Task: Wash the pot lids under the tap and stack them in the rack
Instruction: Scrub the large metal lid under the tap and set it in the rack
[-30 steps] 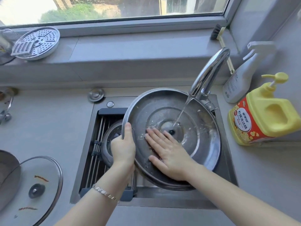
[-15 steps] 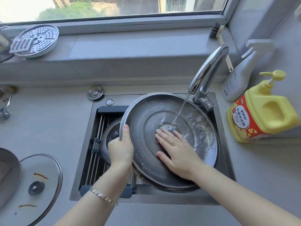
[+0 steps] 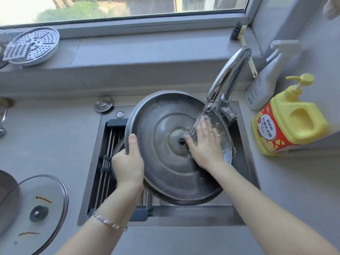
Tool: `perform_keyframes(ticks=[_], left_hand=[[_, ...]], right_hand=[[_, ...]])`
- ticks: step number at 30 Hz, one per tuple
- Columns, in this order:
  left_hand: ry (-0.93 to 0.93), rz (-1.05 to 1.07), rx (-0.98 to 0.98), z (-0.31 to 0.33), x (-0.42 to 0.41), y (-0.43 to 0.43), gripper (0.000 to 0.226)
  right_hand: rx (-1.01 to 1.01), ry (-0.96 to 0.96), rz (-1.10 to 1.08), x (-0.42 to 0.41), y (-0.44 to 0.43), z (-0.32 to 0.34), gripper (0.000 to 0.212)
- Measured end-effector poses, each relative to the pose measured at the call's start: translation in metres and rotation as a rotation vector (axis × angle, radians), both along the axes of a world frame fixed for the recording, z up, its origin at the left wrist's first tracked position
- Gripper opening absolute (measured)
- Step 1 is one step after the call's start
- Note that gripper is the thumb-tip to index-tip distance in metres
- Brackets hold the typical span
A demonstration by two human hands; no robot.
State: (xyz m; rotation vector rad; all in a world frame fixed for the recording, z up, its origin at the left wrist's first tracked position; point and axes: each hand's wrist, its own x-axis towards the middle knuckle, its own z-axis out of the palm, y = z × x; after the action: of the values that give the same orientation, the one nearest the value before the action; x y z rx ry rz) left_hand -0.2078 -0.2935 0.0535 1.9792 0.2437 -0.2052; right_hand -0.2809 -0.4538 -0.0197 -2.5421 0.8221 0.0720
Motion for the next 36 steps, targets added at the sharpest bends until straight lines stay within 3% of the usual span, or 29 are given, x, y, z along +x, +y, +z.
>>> perform_keyframes(ticks=[5,8,14,18,20,24,26,29,32,36], left_hand=[[-0.033,0.05,-0.019,-0.006,-0.011,0.001,0.061],[-0.053,0.107,-0.054,-0.012,-0.009,-0.003,0.061],[0.134,0.236,-0.214,-0.034,-0.011,-0.021,0.052],[0.245,0.263,-0.274,-0.041,-0.006,-0.024,0.047],[0.245,0.278,-0.272,-0.047,0.002,-0.02,0.047],[0.256,0.277,-0.23,-0.046,0.004,-0.018,0.046],[0.291,0.265,-0.224,-0.048,-0.001,-0.021,0.046],[0.367,0.174,-0.183,-0.049,-0.011,-0.027,0.049],[0.468,0.072,-0.155,-0.054,-0.019,-0.029,0.06],[0.553,-0.037,-0.136,-0.054,-0.023,-0.031,0.067]], right_hand=[[-0.079,0.02,0.004,-0.029,0.003,-0.007,0.082],[-0.01,0.041,0.058,-0.049,0.036,-0.008,0.089],[-0.115,-0.143,0.469,-0.028,0.084,0.007,0.059],[-0.221,-0.068,0.699,-0.03,0.06,0.007,0.057],[-0.292,0.041,0.698,-0.047,0.03,0.004,0.059],[-0.322,0.217,0.497,-0.07,-0.016,0.001,0.069],[-0.279,0.179,0.49,-0.067,-0.003,-0.005,0.067],[-0.23,0.013,0.647,-0.055,0.035,-0.011,0.052],[-0.116,-0.001,0.698,-0.025,0.041,-0.002,0.063],[-0.15,0.05,0.695,0.014,0.022,0.0,0.08]])
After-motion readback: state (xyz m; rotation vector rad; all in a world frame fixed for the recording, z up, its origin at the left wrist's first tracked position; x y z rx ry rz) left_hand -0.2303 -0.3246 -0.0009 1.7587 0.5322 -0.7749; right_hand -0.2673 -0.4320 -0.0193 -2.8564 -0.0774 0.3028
